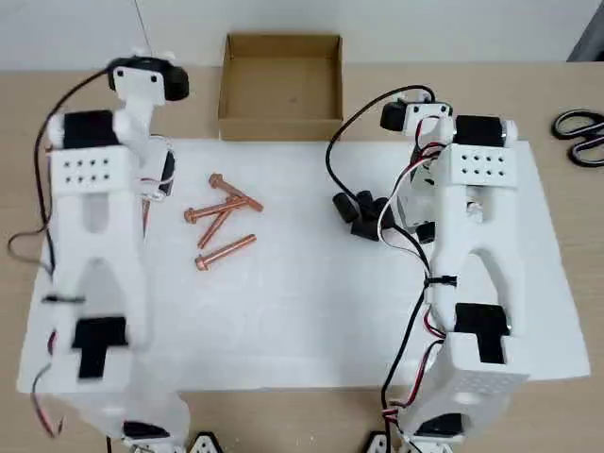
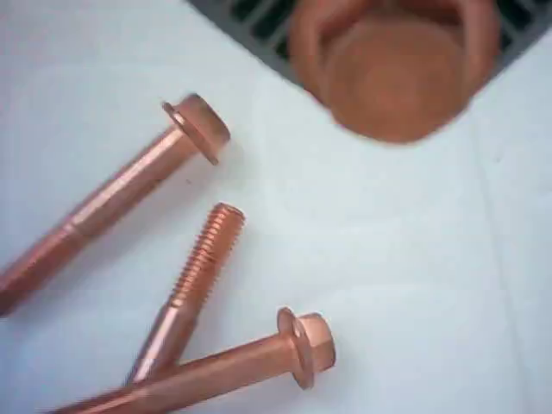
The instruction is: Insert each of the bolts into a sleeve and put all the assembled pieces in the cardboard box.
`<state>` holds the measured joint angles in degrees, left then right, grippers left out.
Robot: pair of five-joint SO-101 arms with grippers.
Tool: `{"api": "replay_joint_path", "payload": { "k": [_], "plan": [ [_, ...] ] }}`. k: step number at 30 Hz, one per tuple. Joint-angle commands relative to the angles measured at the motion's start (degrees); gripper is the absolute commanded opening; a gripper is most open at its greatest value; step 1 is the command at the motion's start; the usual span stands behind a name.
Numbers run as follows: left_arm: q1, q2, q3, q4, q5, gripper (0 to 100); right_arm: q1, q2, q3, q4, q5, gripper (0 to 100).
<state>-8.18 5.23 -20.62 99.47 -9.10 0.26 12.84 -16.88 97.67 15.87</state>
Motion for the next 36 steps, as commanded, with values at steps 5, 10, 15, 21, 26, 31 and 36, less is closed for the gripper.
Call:
{"api": "replay_joint_path", "payload": {
  "k": [5,10,15,21,26,31,36],
  "plan": [
    [0.4,-22.1,4.5,0.9,0.0,1,-1.4,-14.3,-0.8,0.6,-0.6,0.8],
    [0.4,-33.5,10.7,0.7,0.0,1,-1.5,-31.3,1.4,0.6,-1.2,0.8],
    [0.4,-42.4,21.1,-5.0,0.0,1,-3.8,-47.2,9.5,-3.3,-0.9,0.7],
    [1.1,-53.3,35.9,-21.4,0.3,1,-6.5,-60.4,25.0,-13.1,-0.9,0.7],
    [5.6,-63.4,51.1,-33.4,6.4,1,-8.8,-73.1,38.5,-17.6,-0.9,0.7],
    [10.8,-71.6,63.2,-47.4,17.9,1,-11.2,-85.2,53.7,-26.1,-1.2,0.7],
    [13.8,-74.5,66.4,-52.0,27.6,1,-16.2,-97.8,71.6,-33.0,-1.4,0.7]
  ]
}}
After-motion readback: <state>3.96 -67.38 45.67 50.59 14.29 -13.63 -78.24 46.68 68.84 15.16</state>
